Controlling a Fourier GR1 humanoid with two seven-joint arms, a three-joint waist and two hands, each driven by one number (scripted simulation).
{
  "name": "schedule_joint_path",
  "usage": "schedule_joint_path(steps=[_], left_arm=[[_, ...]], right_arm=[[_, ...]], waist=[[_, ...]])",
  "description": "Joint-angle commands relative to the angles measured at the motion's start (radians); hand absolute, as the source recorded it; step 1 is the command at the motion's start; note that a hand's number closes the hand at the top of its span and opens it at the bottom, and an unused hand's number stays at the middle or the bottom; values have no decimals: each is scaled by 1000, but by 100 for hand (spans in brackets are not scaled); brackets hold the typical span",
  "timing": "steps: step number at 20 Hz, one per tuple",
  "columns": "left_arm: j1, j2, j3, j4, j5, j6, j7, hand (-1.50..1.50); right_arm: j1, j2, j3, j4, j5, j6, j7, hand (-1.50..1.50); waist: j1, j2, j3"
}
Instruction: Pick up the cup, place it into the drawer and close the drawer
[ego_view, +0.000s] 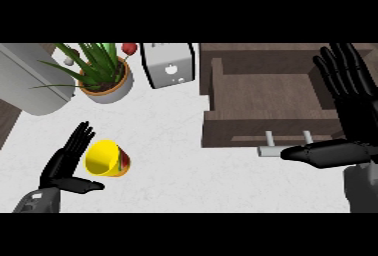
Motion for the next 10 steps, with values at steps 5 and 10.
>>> schedule_joint_path(steps=[5,10], left_arm=[[-99,-26,2,214,-41,1,-221,-150],[-114,-33,-3,268,-58,16,-268,-150]], right_arm=[[1,-11,-11,5,-18,25,-9,-150],[-5,-35,-43,-31,-56,30,43,-150]], waist=[[-8,4,-1],[-15,4,-2]])
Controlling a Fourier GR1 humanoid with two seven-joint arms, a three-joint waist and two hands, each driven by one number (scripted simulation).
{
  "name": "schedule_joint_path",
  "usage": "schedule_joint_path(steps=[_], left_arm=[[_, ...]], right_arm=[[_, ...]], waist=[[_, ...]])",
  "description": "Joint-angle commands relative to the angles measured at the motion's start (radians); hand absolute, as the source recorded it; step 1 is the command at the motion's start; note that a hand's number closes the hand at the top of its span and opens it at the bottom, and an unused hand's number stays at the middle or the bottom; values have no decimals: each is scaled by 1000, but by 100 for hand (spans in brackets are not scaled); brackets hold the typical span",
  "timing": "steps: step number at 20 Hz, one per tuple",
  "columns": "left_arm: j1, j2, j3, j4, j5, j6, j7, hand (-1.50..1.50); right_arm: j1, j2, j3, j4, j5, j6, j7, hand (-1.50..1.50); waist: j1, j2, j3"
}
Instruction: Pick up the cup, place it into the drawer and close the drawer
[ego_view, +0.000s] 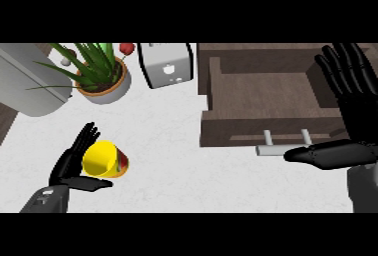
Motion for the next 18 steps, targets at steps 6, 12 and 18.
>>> schedule_joint_path(steps=[6,12,18], left_arm=[[-29,-37,-7,90,-27,-35,-179,-150],[-85,-22,-6,101,-19,-114,-136,-150],[-84,-85,-20,88,-9,-218,-146,150]], right_arm=[[11,24,36,-19,30,-14,2,-150],[-44,17,16,19,27,-30,18,-150],[-28,-14,-3,45,14,14,-14,-150]], waist=[[-9,5,-2],[-4,4,-1],[-3,8,-2]])
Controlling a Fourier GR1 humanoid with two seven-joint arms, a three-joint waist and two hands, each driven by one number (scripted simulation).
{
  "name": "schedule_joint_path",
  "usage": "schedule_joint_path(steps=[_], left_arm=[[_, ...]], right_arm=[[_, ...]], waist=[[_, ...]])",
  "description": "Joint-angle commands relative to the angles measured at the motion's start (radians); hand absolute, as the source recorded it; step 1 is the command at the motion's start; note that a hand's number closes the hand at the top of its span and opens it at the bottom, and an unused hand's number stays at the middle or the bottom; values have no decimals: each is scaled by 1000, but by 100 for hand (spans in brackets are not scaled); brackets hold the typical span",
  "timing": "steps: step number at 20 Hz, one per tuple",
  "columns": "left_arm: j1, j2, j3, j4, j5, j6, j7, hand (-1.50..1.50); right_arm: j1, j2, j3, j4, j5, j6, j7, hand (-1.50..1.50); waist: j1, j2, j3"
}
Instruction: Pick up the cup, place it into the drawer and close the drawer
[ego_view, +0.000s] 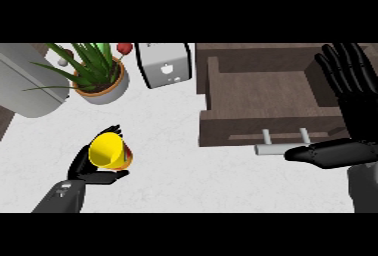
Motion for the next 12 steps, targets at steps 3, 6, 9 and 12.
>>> schedule_joint_path(steps=[3,6,9,12], left_arm=[[7,-30,-14,-75,-11,-41,-223,150],[20,-34,2,-91,-15,118,-265,150],[23,-39,27,-104,1,153,-306,150],[-19,-65,70,-147,71,76,-264,150]], right_arm=[[-2,5,8,27,16,0,-19,-150],[27,-3,7,0,4,15,-11,-150],[11,-13,-29,32,3,4,-24,-150],[33,-18,-33,20,-14,26,-41,-150]], waist=[[8,-1,0],[5,-2,1],[12,-3,2],[18,-9,3]])
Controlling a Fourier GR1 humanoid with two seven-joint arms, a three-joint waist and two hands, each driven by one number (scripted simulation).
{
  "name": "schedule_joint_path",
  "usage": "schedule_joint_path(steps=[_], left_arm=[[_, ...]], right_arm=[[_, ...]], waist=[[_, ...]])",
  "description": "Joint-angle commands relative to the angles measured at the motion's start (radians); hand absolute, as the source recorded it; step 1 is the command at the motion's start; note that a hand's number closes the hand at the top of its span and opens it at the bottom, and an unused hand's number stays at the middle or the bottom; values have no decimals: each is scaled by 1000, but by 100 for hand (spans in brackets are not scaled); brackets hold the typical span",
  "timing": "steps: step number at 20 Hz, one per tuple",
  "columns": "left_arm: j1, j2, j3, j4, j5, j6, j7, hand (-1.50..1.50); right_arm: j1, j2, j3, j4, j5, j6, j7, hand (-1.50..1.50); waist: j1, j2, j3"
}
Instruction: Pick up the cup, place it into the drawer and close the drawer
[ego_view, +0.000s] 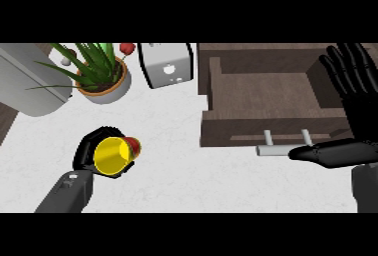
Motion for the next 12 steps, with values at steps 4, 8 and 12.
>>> schedule_joint_path(steps=[4,8,12], left_arm=[[2,-22,146,-15,129,58,-172,150],[-57,-93,123,-65,127,65,-141,150],[-151,-77,74,-116,98,65,-21,150]], right_arm=[[-3,-6,-21,10,-23,11,-11,-150],[14,-16,-15,-52,-14,-1,44,-150],[25,4,6,-44,8,-9,25,-150]], waist=[[-1,4,0],[4,-6,2],[10,-8,3]])
